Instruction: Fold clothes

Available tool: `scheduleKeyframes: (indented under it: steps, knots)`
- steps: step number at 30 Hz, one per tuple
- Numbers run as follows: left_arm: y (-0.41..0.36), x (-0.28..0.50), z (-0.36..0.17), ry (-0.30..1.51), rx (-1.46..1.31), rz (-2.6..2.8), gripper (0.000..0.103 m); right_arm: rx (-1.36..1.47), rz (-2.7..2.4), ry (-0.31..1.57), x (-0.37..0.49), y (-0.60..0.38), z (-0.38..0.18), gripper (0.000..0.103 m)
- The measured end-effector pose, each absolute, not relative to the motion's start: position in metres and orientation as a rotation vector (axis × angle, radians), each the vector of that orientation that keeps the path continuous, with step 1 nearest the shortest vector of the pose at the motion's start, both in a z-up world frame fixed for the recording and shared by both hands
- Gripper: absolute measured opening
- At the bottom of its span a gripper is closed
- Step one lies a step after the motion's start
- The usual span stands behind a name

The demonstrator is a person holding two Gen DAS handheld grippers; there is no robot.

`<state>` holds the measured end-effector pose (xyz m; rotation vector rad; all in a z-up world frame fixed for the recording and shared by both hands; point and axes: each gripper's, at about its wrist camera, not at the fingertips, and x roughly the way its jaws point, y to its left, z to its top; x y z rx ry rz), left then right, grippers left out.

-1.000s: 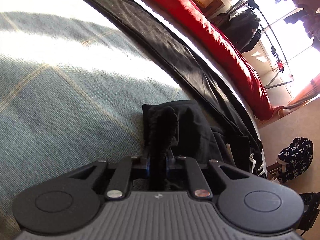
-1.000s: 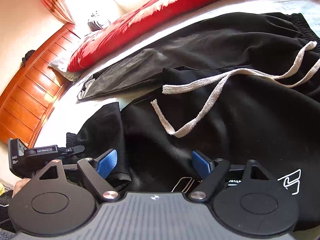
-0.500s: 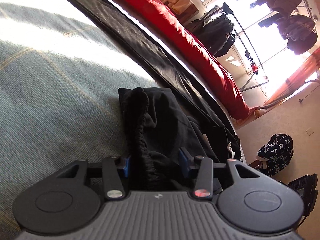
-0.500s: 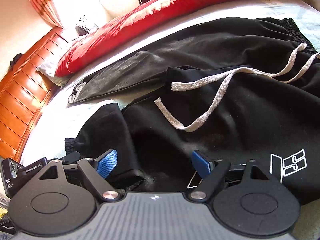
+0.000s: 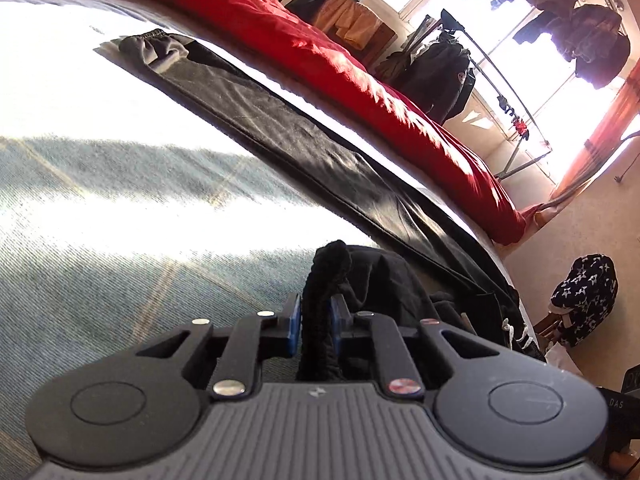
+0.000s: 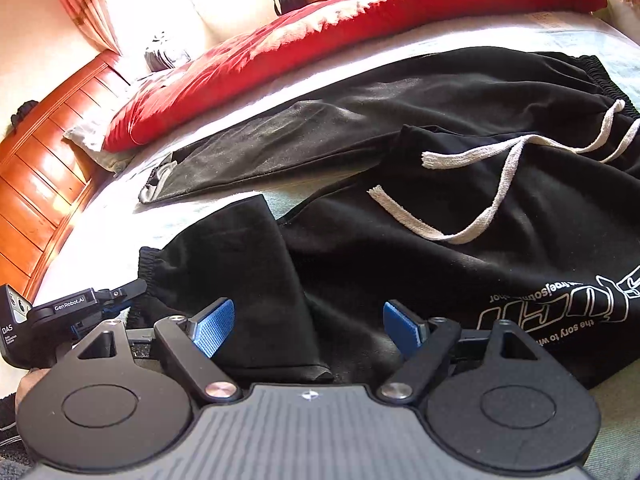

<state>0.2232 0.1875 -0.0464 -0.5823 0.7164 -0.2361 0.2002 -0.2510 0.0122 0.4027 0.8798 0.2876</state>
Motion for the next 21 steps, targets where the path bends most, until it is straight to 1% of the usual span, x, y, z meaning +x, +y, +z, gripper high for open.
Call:
scheduleKeyframes:
  steps: [5,7,9,11,12,13,14,15,16,17,21]
  knots:
    - [0.232,0.227,-0.043,0.692,-0.585,-0.185,0.013,0.377,0.292,0.876,0.206,-0.225,0.020,0.085]
    - [0.245,0.229,-0.047,0.724,-0.593,-0.191,0.013,0.361,0.302,0.875,0.207,-0.215,0.023,0.085]
    - [0.255,0.230,-0.053,0.766,-0.596,-0.182,0.018,0.305,0.334,0.872,0.208,-0.200,0.029,0.085]
    - [0.258,0.231,-0.061,0.812,-0.582,-0.181,0.030,0.240,0.369,0.869,0.210,-0.184,0.035,0.085]
    - [0.259,0.232,-0.064,0.835,-0.575,-0.198,0.033,0.196,0.390,0.866,0.211,-0.174,0.038,0.085]
    - [0.258,0.233,-0.063,0.847,-0.560,-0.221,0.041,0.146,0.411,0.863,0.212,-0.163,0.040,0.085]
    - [0.257,0.234,-0.061,0.855,-0.543,-0.245,0.055,0.098,0.430,0.861,0.213,-0.153,0.042,0.085]
    - [0.254,0.235,-0.058,0.869,-0.518,-0.265,0.062,0.051,0.447,0.859,0.214,-0.143,0.043,0.085]
    - [0.250,0.237,-0.053,0.891,-0.479,-0.284,0.077,0.011,0.465,0.857,0.216,-0.133,0.043,0.085]
    - [0.246,0.239,-0.048,0.909,-0.438,-0.290,0.087,-0.025,0.484,0.855,0.217,-0.122,0.043,0.085]
    - [0.232,0.242,-0.037,0.965,-0.276,-0.224,0.092,-0.041,0.547,0.846,0.223,-0.105,0.039,0.085]
